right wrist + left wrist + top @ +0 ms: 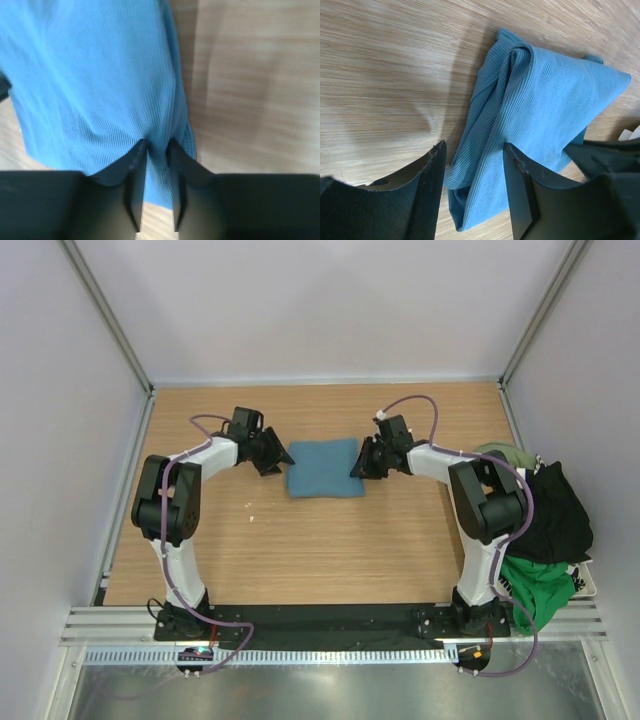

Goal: Fold and stack the tank tops
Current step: Fold the tank top, then neatly place the folded tank top to the corner

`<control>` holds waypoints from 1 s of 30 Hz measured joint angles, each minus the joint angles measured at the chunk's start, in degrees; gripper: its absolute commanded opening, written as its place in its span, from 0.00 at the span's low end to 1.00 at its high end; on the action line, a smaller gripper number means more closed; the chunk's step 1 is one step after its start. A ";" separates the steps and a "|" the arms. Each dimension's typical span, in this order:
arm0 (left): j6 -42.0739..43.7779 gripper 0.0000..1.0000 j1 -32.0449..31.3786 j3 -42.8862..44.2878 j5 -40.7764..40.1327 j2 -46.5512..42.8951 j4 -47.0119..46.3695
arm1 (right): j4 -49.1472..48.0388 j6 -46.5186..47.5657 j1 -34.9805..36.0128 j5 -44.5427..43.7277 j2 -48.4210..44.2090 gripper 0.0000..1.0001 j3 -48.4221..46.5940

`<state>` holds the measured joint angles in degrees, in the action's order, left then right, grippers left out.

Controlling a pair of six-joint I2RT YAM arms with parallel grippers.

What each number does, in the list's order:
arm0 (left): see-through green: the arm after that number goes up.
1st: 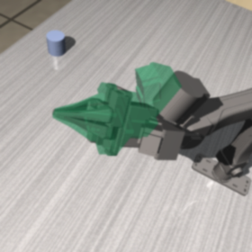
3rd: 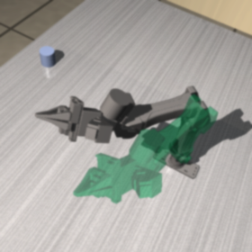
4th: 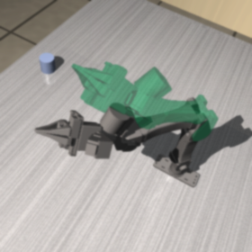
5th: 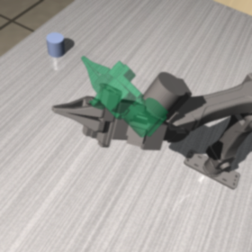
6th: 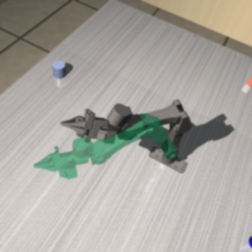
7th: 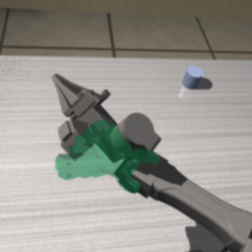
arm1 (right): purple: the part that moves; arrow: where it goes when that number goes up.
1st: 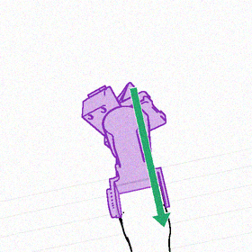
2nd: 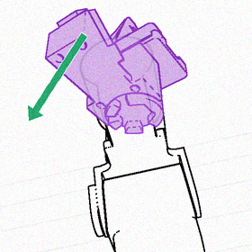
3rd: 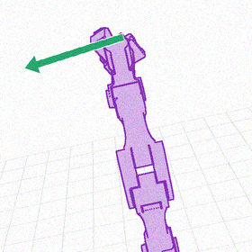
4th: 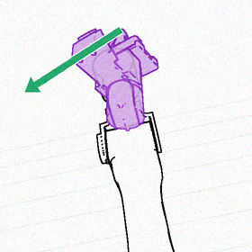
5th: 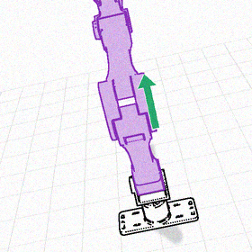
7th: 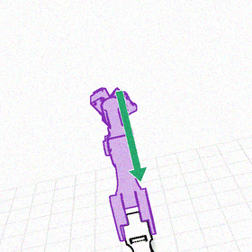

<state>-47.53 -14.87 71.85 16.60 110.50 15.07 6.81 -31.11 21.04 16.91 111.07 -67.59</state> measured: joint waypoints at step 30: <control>1.44 0.02 -1.88 4.96 1.29 4.66 -0.22 | -17.14 -1.81 -0.07 -16.48 -25.03 0.52 26.36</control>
<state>-46.09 -16.75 76.82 17.89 115.15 14.85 -10.33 -32.93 20.97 0.43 86.04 -41.23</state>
